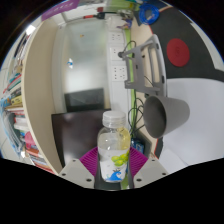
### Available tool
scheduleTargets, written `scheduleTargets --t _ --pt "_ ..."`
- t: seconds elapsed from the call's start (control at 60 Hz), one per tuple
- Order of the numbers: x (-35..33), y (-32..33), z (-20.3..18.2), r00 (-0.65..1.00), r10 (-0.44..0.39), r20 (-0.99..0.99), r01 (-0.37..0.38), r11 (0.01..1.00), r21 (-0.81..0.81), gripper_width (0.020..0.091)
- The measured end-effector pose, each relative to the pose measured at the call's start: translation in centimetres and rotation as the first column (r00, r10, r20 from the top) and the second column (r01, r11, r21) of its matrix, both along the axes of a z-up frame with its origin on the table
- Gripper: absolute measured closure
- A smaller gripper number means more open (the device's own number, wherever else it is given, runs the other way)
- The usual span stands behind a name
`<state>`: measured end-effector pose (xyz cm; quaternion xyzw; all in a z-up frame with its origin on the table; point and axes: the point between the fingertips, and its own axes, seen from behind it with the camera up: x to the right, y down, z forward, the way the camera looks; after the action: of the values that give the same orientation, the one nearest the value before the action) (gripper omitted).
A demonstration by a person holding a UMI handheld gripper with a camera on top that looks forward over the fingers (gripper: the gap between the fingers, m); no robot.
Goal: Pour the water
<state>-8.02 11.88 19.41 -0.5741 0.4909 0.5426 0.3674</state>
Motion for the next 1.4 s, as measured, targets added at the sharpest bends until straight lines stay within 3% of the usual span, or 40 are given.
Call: scheduleTargets --t 0.167,0.333,0.417,0.617,0.833,0.983,1.1,1.317,1.4 --pt "5.2 0.2 4.9 0.867 -0.036 0.497 0.000 0.997 0.072 0.0711" --pt "12.6 0.8 8.4 0.497 -0.132 0.858 0.037 0.991 0.131 0.0706" --pt "16.6 0.8 7.3 0.296 -0.135 0.946 0.087 0.990 0.114 0.0706" --pt "23.3 0.4 0.9 0.082 -0.080 0.993 0.165 0.984 0.065 0.0697" --pt "24.8 0.4 -8.2 0.014 0.046 0.999 0.130 0.990 -0.047 0.0698" --pt "25.5 0.3 -11.1 -0.022 0.081 0.997 0.124 0.989 -0.077 0.0697" --pt "25.6 0.8 -10.9 -0.012 0.028 1.000 0.110 0.994 -0.026 0.0695" --pt "25.5 0.2 -11.1 -0.027 0.047 0.999 0.075 0.996 -0.045 0.0585" --pt "25.5 -0.5 -11.6 -0.044 0.086 0.995 0.078 0.994 -0.082 0.0439"
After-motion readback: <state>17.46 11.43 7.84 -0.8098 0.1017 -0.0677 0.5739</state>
